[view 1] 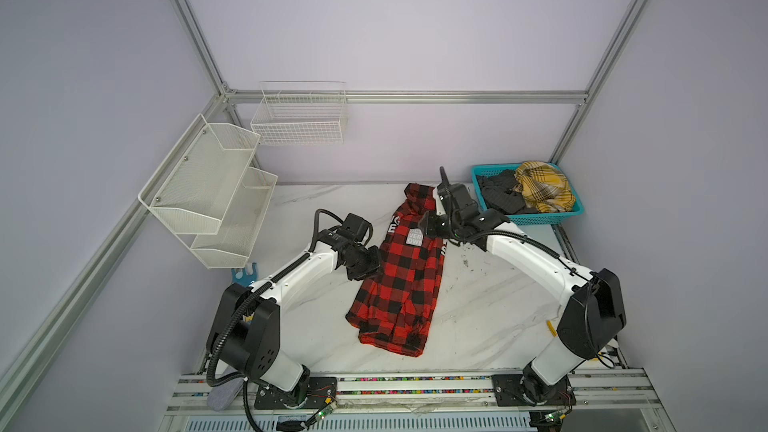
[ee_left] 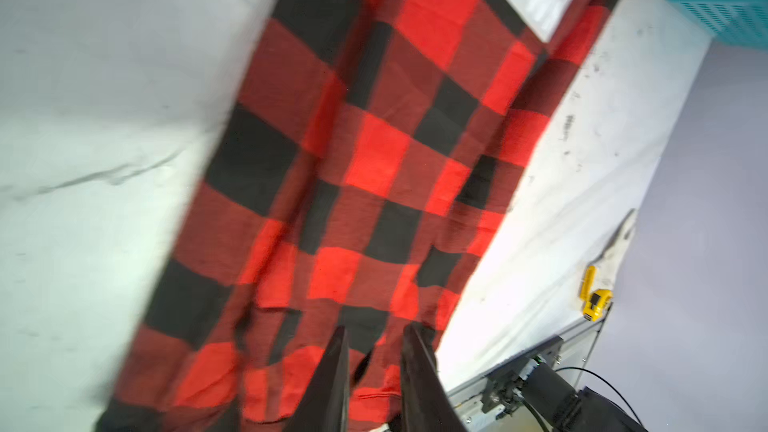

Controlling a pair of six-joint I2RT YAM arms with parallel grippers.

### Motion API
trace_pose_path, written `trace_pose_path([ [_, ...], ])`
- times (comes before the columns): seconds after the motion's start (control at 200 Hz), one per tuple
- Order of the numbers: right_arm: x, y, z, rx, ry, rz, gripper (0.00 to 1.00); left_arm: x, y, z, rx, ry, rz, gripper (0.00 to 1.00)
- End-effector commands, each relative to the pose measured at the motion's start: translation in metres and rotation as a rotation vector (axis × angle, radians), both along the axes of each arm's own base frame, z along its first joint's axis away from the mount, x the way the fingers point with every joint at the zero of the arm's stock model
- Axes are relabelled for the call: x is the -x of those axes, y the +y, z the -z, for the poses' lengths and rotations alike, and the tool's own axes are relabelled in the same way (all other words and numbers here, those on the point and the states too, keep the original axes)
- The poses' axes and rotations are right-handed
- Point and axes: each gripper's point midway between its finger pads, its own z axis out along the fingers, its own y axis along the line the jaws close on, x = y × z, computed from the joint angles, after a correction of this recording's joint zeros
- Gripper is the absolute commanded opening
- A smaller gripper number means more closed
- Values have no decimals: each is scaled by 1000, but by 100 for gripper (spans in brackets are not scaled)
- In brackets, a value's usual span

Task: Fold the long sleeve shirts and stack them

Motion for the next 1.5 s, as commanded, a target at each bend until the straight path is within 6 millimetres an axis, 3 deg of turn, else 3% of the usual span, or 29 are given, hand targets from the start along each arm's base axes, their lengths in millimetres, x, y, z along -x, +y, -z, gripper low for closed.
trace_pose_path([
  [0.0, 20, -18, 43, 50, 95, 127, 37, 26, 12, 36, -49, 99, 57, 18],
  [0.08, 33, -22, 70, 69, 159, 141, 37, 33, 10, 51, -45, 140, 65, 13],
  [0.235, 44, -26, 124, 137, 285, 146, 34, 42, 4, 71, -26, 175, 61, 13],
  [0.315, 35, -31, 139, 184, 304, 172, 34, 47, -5, 77, -18, 195, 78, 13],
  [0.425, 6, -41, 157, 225, 315, 202, 33, 57, -18, 90, -23, 231, 110, 11],
  [0.54, -39, -44, 159, 242, 278, 210, 33, 63, -27, 100, -9, 256, 108, 10],
  [0.635, -75, -35, 144, 260, 221, 173, 32, 56, -36, 98, 7, 245, 106, 12],
  [0.71, -88, -31, 123, 282, 186, 153, 33, 43, -48, 83, 50, 206, 112, 23],
  [0.77, -89, -40, 101, 319, 148, 153, 35, 32, -51, 59, 79, 150, 95, 35],
  [0.865, -72, -51, 67, 305, 108, 164, 44, 23, -44, 18, 88, 22, 69, 55],
  [0.96, -40, -63, 46, 276, 110, 147, 54, 31, -18, 4, 64, 10, 28, 64],
  [1.045, -3, -69, 42, 221, 148, 123, 58, 46, 8, 7, 73, 56, -21, 65],
  [1.17, 49, -75, 48, 128, 222, 120, 63, 69, 29, 31, 94, 158, -73, 64],
  [1.33, 104, -74, 75, 56, 330, 124, 64, 87, 33, 54, 80, 249, -84, 58],
  [1.395, 119, -73, 91, 14, 386, 131, 64, 91, 31, 61, 94, 279, -85, 54],
  [1.495, 134, -72, 96, -56, 413, 139, 63, 99, 32, 68, 88, 311, -78, 50],
])
